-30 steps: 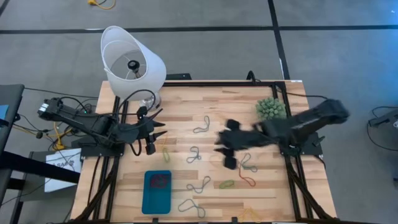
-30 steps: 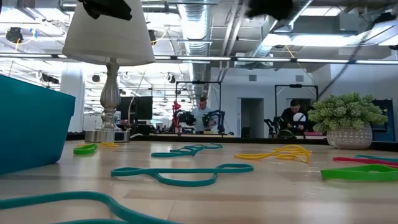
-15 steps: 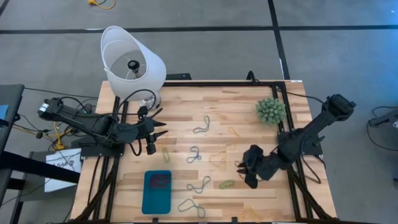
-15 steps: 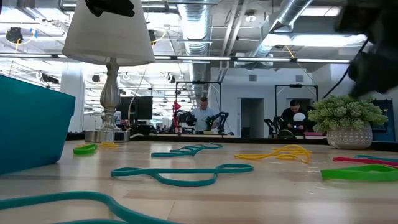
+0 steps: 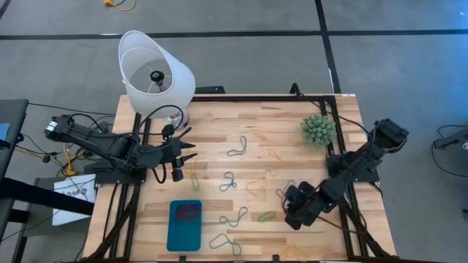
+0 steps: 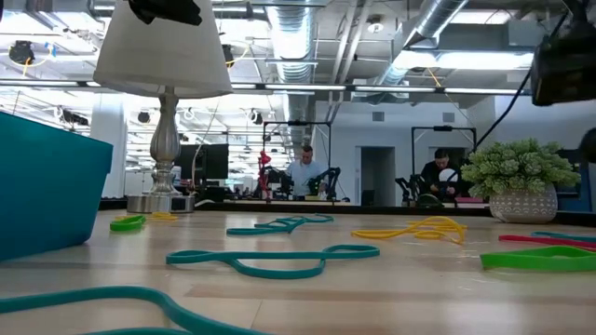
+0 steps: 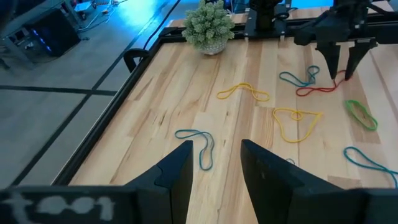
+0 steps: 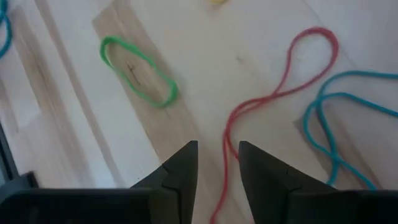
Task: Pick and place items into bin
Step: Put the red rubber band into the blue bin
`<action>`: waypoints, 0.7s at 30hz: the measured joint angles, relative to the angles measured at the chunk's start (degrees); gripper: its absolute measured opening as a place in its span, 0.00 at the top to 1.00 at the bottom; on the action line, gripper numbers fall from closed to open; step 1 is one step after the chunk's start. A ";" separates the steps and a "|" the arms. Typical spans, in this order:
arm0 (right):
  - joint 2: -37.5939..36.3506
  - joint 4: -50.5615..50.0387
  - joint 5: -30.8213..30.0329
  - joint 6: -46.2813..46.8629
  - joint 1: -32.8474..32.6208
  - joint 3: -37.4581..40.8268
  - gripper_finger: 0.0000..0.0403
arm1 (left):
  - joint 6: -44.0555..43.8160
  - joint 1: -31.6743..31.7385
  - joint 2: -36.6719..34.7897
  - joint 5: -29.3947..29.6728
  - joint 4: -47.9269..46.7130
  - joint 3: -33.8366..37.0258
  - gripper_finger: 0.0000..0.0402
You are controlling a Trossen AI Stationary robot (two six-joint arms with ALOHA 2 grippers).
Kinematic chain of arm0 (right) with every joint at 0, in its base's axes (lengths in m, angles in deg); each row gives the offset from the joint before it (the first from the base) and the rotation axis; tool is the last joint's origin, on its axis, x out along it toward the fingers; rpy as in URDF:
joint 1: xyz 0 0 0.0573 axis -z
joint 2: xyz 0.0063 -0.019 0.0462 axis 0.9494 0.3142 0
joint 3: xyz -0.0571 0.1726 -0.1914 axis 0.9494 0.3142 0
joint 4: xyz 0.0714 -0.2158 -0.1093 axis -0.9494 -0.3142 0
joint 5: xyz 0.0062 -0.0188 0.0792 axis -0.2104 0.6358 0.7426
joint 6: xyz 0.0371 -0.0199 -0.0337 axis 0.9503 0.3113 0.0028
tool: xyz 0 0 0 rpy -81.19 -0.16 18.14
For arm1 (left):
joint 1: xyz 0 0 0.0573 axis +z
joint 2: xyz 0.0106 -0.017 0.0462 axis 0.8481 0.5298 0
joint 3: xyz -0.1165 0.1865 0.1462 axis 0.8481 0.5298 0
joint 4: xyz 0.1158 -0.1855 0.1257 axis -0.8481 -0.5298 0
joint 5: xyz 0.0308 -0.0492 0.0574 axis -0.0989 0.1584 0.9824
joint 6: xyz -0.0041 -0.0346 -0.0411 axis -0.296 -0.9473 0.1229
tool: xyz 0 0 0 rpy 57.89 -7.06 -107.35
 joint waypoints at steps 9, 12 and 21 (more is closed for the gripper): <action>7.59 -8.59 -0.22 -0.55 1.21 -6.17 0.73 | 0.04 0.00 0.00 -0.04 -0.04 0.00 0.69; 9.39 -9.76 -0.08 -0.64 1.21 -7.74 0.73 | 0.07 0.00 -0.02 -0.04 -0.04 0.00 0.69; 11.60 -10.72 -0.13 0.92 1.43 -9.80 0.73 | 0.09 0.02 -0.02 -0.07 -0.13 0.00 0.69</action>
